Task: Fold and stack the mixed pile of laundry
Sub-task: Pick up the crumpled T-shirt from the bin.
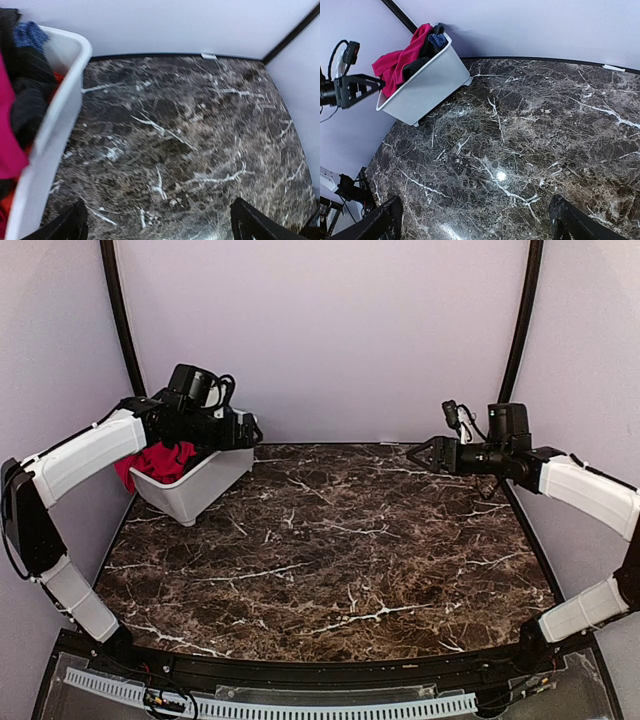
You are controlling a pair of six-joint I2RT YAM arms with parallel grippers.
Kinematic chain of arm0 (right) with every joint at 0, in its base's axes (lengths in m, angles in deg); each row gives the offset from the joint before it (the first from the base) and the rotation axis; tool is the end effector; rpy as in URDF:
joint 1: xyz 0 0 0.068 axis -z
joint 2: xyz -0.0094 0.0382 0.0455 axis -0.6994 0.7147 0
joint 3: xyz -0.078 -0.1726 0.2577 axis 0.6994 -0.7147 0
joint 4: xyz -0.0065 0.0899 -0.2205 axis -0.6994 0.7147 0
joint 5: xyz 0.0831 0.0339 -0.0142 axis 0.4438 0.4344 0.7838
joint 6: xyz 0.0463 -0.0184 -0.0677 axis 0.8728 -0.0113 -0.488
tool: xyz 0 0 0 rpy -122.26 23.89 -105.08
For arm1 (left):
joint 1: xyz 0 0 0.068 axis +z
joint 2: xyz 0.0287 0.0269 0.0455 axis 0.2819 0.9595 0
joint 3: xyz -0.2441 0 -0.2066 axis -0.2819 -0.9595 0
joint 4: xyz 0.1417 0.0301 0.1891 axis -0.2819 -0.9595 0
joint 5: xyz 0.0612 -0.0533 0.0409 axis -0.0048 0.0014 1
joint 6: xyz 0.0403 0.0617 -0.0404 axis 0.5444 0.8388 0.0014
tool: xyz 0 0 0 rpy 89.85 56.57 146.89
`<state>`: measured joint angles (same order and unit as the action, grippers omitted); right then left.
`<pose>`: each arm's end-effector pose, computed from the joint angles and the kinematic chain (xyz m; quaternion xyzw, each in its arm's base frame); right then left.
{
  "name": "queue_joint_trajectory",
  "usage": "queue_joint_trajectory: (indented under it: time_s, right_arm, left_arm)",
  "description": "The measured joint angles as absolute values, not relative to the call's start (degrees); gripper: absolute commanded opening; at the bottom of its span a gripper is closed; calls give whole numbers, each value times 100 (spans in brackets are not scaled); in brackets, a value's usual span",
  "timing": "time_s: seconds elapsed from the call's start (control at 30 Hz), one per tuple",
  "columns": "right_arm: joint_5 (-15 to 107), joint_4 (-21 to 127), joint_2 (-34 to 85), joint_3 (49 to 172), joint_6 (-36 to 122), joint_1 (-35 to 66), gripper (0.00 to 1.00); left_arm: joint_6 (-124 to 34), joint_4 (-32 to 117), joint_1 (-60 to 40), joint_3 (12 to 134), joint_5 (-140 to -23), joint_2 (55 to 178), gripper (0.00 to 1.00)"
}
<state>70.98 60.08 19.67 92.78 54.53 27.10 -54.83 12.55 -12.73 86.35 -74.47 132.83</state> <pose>0.2663 0.1246 0.3490 -0.1438 0.8121 0.3837 0.4156 0.3273 -0.1838 0.3818 0.0658 0.8790 -0.2079 0.4240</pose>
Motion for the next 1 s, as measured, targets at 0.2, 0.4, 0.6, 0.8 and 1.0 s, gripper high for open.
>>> queue_joint_trajectory:
  time_s: [0.2, 0.4, 0.6, 0.8, 1.0]
  right_arm:
    - [7120, 5975, 2158, 9401, 5317, 2671, 98]
    - [7168, 5925, 2234, 9554, 5230, 2658, 98]
    - [7267, 5849, 2448, 9604, 5210, 2649, 98]
    - [7369, 5787, 2588, 9606, 5241, 2647, 98]
    - [7472, 5602, 2763, 9606, 5387, 2638, 98]
  left_arm:
    - [-5492, 1027, 16, 9485, -7143, 13368, 99]
    - [-5516, 710, 1240, 10705, -6966, 13792, 99]
    - [-5217, 188, 1588, 11854, -6223, 14601, 99]
    - [-4729, -177, 1581, 12138, -5548, 15571, 99]
    - [-4406, -557, 1579, 12291, -5445, 16391, 55]
